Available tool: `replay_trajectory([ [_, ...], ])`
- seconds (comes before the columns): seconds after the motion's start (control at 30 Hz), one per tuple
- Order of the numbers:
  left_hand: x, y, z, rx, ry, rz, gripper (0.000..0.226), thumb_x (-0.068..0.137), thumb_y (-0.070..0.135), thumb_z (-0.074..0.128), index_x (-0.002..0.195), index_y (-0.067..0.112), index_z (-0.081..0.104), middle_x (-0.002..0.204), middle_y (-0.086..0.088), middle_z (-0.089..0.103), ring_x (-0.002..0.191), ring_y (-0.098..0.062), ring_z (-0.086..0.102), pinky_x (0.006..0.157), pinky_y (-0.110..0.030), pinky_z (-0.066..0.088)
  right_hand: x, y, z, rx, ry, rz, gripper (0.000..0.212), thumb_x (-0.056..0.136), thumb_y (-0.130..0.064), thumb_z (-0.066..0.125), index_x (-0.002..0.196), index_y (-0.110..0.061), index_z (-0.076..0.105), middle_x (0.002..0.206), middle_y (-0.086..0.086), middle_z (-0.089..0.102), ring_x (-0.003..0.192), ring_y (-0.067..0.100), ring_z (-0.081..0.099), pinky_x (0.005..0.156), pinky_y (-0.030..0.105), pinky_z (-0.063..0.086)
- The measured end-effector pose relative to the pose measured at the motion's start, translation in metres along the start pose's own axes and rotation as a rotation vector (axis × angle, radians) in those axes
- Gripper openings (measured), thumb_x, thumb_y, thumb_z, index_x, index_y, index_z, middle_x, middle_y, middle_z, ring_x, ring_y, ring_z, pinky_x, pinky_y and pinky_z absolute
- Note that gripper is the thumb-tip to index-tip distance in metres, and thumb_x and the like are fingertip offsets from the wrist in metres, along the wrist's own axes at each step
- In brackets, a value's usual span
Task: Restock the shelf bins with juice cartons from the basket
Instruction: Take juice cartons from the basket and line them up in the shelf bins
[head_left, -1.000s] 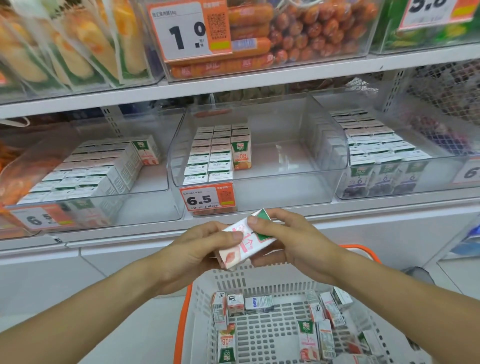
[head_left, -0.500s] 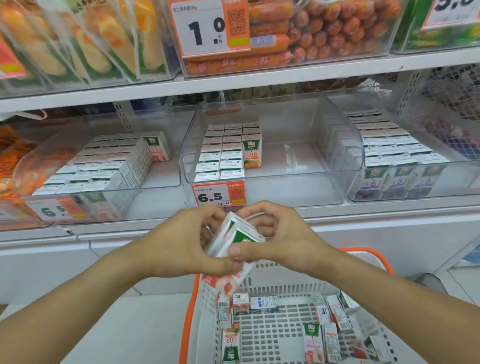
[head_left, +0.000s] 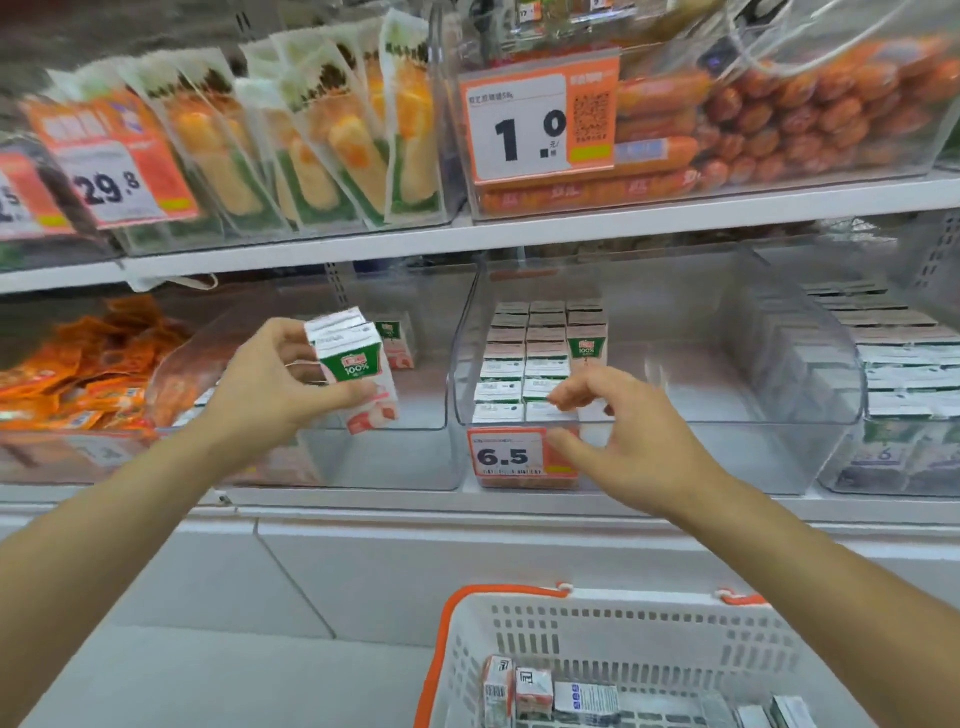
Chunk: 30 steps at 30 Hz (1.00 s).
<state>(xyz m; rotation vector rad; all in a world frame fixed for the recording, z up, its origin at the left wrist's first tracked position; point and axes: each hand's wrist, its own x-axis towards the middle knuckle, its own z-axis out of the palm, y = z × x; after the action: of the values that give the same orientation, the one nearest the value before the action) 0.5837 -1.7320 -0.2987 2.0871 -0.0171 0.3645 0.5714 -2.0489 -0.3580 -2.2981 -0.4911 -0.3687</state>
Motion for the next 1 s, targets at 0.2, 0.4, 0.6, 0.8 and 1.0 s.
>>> replay_trajectory([
  [0.2,0.087,-0.031,0.017,0.233,-0.080,0.024,0.074,0.055,0.024,0.097,0.115,0.010,0.055,0.099,0.003,0.071,0.083,0.002,0.068,0.081,-0.022,0.056,-0.003,0.014,0.017,-0.232,0.005,-0.097,0.032,0.076,-0.048,0.061,0.106,-0.039,0.055,0.111,-0.019,0.056,0.113,0.006,0.046,0.096,0.019,0.024],
  [0.4,0.132,-0.070,0.031,0.350,-0.156,-0.005,0.074,0.058,0.023,0.096,0.117,0.015,0.052,0.098,0.009,0.066,0.086,0.002,0.062,0.072,-0.008,0.049,-0.005,0.018,0.024,-0.204,0.089,-0.152,0.035,0.070,-0.050,0.058,0.103,-0.043,0.052,0.106,-0.024,0.055,0.107,0.008,0.054,0.100,0.006,0.013],
  [0.6,0.151,-0.079,0.039,0.717,-0.194,0.066,0.098,0.042,0.057,0.089,0.127,0.023,0.054,0.123,-0.001,0.060,0.113,-0.021,0.056,0.097,-0.036,0.049,0.001,0.020,0.024,-0.212,0.125,-0.219,0.044,0.061,-0.053,0.060,0.104,-0.047,0.050,0.104,-0.032,0.051,0.101,-0.006,0.048,0.079,0.022,0.028],
  [0.8,0.152,-0.070,0.049,0.856,-0.199,0.078,0.074,0.049,0.059,0.088,0.109,0.024,0.060,0.111,0.001,0.054,0.106,-0.023,0.051,0.087,-0.034,0.048,-0.001,0.021,0.023,-0.229,0.096,-0.214,0.046,0.061,-0.053,0.059,0.105,-0.047,0.051,0.104,-0.035,0.049,0.101,-0.010,0.046,0.079,0.020,0.025],
  [1.0,0.153,-0.077,0.036,0.769,-0.241,0.009,0.098,0.047,0.056,0.091,0.133,0.026,0.053,0.136,-0.004,0.052,0.127,-0.026,0.047,0.106,-0.040,0.043,-0.003,0.027,0.025,-0.242,0.113,-0.214,0.038,0.071,-0.058,0.056,0.107,-0.048,0.049,0.104,-0.031,0.054,0.103,-0.009,0.046,0.083,0.017,0.025],
])
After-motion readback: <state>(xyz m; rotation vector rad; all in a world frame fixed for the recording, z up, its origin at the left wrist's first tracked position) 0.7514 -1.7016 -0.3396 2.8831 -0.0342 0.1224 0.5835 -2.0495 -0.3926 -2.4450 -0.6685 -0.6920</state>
